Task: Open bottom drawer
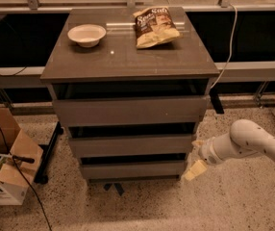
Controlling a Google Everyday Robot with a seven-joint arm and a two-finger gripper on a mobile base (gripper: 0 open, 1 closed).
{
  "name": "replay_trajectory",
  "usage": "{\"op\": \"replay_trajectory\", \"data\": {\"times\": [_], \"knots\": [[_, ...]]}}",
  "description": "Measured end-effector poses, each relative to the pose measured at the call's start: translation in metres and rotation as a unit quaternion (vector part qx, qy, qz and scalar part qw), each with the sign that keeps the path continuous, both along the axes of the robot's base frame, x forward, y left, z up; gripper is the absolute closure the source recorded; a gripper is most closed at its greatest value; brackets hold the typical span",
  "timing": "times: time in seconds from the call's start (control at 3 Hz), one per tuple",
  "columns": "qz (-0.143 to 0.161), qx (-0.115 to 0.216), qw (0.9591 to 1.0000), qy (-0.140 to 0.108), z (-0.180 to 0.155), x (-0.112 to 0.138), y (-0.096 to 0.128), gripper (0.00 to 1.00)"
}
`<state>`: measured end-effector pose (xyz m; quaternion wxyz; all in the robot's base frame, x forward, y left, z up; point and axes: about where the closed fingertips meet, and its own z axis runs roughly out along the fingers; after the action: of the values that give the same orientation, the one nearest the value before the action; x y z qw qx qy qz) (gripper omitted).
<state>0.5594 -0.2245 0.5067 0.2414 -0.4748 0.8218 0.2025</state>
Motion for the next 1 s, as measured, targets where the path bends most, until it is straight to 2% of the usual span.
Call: {"op": "replay_trajectory", "data": {"times": [0.33,0.67,1.0], "knots": [[0.015,0.005,0.9999,0.004,-0.032,0.015,0.020,0.00],[0.014,0.027,0.9990,0.032,-0.086,0.018,0.038,0.00],[0.002,0.024,0.9977,0.063,-0.132,0.012,0.039,0.00]]}}
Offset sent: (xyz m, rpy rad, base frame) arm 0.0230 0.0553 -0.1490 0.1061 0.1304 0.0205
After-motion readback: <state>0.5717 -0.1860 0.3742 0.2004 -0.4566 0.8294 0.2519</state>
